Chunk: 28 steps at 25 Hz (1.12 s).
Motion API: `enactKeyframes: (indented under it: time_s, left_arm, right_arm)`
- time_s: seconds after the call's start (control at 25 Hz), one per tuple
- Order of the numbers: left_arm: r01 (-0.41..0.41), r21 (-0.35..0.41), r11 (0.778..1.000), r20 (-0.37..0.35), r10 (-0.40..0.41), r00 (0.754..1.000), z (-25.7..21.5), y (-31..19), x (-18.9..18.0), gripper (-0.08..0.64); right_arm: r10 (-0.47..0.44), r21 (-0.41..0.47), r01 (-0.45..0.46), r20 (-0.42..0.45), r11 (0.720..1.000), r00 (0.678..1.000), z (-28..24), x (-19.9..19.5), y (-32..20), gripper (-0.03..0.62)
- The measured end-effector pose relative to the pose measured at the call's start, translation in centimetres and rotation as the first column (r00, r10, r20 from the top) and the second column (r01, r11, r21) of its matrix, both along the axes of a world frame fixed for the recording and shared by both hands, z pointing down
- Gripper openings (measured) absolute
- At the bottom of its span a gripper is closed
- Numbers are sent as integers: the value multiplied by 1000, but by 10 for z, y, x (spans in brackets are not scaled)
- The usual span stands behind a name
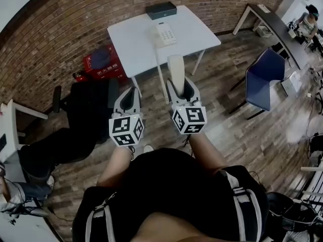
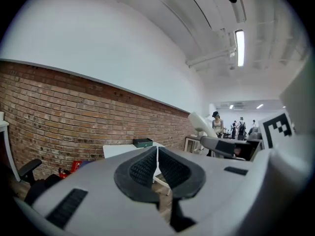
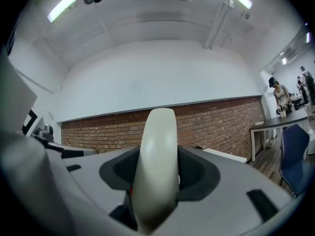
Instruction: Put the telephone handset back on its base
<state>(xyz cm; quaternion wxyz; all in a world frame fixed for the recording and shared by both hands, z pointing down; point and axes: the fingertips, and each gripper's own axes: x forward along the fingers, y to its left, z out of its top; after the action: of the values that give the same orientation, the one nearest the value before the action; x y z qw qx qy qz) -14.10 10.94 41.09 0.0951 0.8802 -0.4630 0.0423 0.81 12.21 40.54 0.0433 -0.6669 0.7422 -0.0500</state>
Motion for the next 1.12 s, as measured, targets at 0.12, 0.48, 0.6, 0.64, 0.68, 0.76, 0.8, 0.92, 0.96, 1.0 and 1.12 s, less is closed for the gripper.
enactKeyframes:
  time_s: [0.12, 0.48, 0.6, 0.64, 0.68, 0.76, 0.8, 0.92, 0.96, 1.0, 1.12]
  left_arm:
    - [-4, -2, 1000, 1, 4, 1000, 0, -2, -1, 9]
    - [-27, -7, 1000, 1, 27, 1000, 0, -8, -2, 9]
    - [-35, -9, 999, -2, 35, 999, 0, -14, -5, 9]
    - [-38, -9, 999, -3, 38, 999, -1, -15, -6, 9]
    - [-42, -8, 999, -4, 42, 999, -1, -16, -6, 9]
    - [-51, -5, 999, -8, 51, 999, -2, -18, -8, 9]
    - [-56, -4, 998, -10, 56, 998, -3, -20, -9, 9]
    - [-66, -3, 998, -18, 66, 998, -2, -26, -16, 9]
    - [-67, -3, 998, -21, 67, 998, -1, -28, -20, 9]
    - [-67, -4, 998, -23, 67, 997, 0, -31, -25, 9]
    - [-74, -8, 997, -28, 74, 997, 4, -39, -40, 10]
  right_arm:
    - [11, -6, -11, 3, 1000, 1000, 0, 1, -2, 201]
    - [20, -26, -19, 9, 999, 1000, 2, -4, -4, 202]
    - [28, -28, -28, 4, 999, 1000, 0, -6, -7, 201]
    - [29, -27, -29, 3, 999, 1000, -1, -7, -8, 201]
    - [31, -26, -31, 2, 999, 1000, -2, -9, -8, 202]
    - [36, -23, -36, 1, 999, 999, -4, -12, -10, 201]
    - [39, -22, -39, -1, 999, 999, -4, -14, -11, 202]
    - [49, -22, -49, -13, 999, 999, -5, -21, -15, 202]
    - [53, -21, -53, -17, 998, 998, -5, -24, -17, 201]
    - [58, -21, -58, -20, 998, 998, -5, -27, -19, 201]
    - [73, -21, -74, -23, 997, 997, -4, -39, -24, 201]
